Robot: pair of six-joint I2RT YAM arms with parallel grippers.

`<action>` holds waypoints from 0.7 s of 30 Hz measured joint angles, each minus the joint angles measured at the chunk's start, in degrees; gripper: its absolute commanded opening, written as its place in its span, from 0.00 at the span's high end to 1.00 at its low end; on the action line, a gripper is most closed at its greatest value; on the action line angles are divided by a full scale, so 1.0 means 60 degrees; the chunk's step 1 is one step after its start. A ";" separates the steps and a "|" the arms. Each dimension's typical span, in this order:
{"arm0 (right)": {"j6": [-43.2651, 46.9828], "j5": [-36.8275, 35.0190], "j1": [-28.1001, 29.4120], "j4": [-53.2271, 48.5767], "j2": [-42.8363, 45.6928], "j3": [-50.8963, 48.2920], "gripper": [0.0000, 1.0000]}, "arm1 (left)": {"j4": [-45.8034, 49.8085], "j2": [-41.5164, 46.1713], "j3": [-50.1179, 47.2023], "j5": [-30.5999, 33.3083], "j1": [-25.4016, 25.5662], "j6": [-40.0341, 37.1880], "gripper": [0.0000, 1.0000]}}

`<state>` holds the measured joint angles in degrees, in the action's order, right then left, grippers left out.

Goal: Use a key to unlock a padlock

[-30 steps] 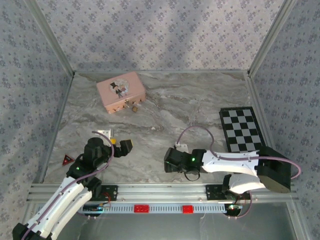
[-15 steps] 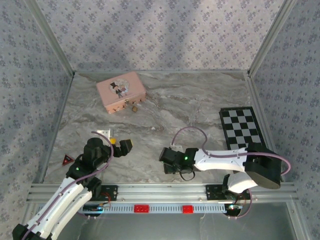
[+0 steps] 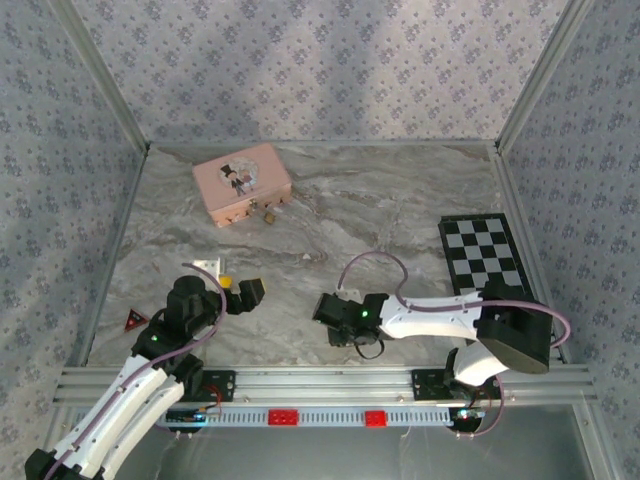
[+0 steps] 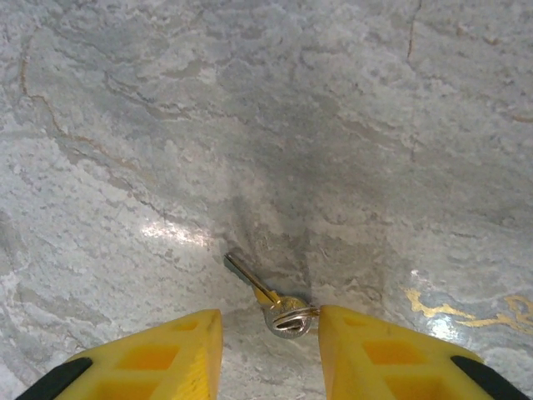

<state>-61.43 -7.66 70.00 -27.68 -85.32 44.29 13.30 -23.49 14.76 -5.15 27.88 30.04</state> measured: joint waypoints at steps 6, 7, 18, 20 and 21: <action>0.0029 -0.0011 0.0000 -0.0106 -0.0215 0.0066 0.67 | 0.0000 0.0007 -0.0007 0.0004 0.0000 -0.0004 0.00; 0.0033 -0.0015 0.0000 -0.0146 -0.0255 0.0095 0.68 | 0.0000 0.0018 -0.0007 0.0004 0.0000 -0.0004 0.00; -0.0004 -0.0120 0.0004 -0.0412 -0.0517 0.0306 0.72 | -0.0004 0.0033 -0.0033 0.0004 0.0000 0.0000 0.00; -0.0051 -0.0160 0.0004 -0.0492 -0.0565 0.0342 0.74 | -0.0004 0.0033 -0.0036 0.0004 0.0000 0.0000 0.00; -0.0087 -0.0186 0.0004 -0.0506 -0.0579 0.0346 0.74 | -0.0004 0.0033 -0.0036 0.0004 0.0000 -0.0004 0.00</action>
<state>-61.95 -8.78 70.02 -30.72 -88.79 46.37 13.28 -23.29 14.55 -5.13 27.88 30.02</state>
